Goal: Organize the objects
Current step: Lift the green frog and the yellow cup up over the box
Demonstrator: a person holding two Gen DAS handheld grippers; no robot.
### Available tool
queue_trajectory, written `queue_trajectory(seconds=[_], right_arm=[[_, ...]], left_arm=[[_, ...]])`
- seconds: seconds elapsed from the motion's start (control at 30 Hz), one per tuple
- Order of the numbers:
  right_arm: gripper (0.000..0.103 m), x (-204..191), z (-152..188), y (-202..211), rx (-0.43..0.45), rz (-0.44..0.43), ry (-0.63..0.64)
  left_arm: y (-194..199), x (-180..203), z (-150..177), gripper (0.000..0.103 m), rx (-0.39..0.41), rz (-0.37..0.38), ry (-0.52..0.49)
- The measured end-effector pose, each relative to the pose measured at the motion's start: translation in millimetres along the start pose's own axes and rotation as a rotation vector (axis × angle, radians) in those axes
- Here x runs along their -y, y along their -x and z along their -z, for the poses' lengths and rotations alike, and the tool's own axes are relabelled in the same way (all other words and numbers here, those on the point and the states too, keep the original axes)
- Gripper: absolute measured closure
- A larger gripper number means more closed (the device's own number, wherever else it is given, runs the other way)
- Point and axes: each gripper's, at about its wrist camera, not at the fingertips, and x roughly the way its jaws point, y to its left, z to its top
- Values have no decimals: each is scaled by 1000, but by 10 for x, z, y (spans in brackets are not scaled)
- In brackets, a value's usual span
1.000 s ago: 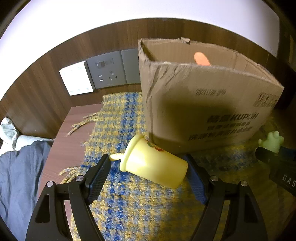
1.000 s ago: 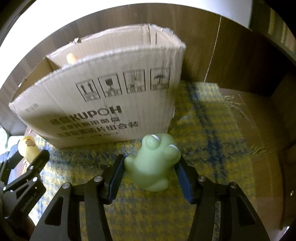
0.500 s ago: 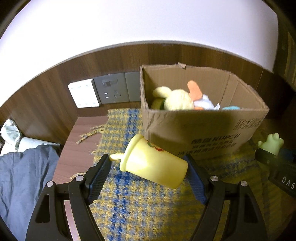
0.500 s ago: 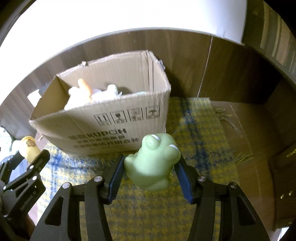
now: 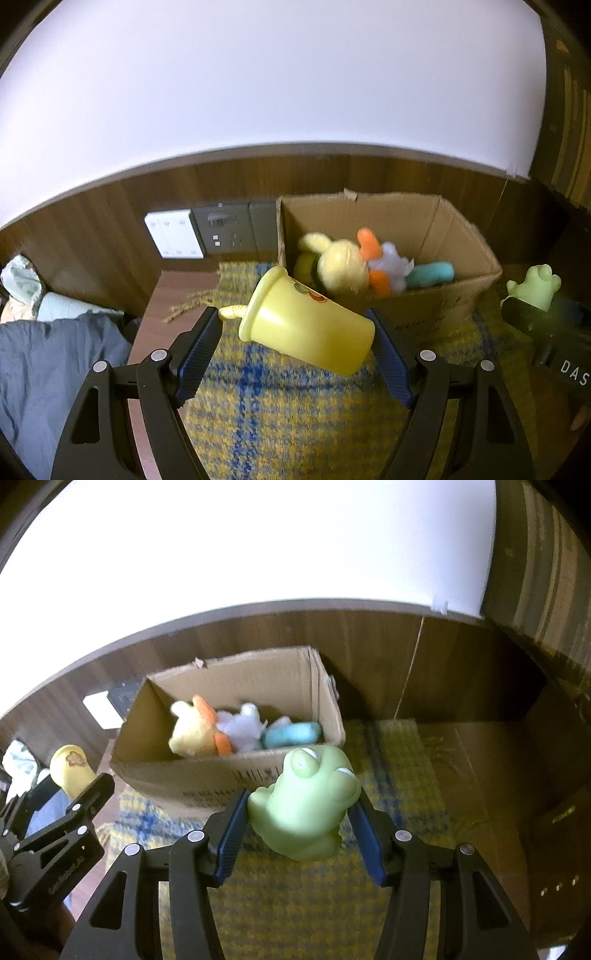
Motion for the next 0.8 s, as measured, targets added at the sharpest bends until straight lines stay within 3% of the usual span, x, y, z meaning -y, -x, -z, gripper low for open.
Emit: queue_trajectory(seconds=[0.4, 0.8], right_arm=[[48, -58, -438, 103, 50, -20, 24], [48, -108, -783, -84, 39, -31, 51]], left_arm=[[64, 68, -468, 24, 46, 20, -14], [-152, 172, -787, 24, 32, 28, -38]])
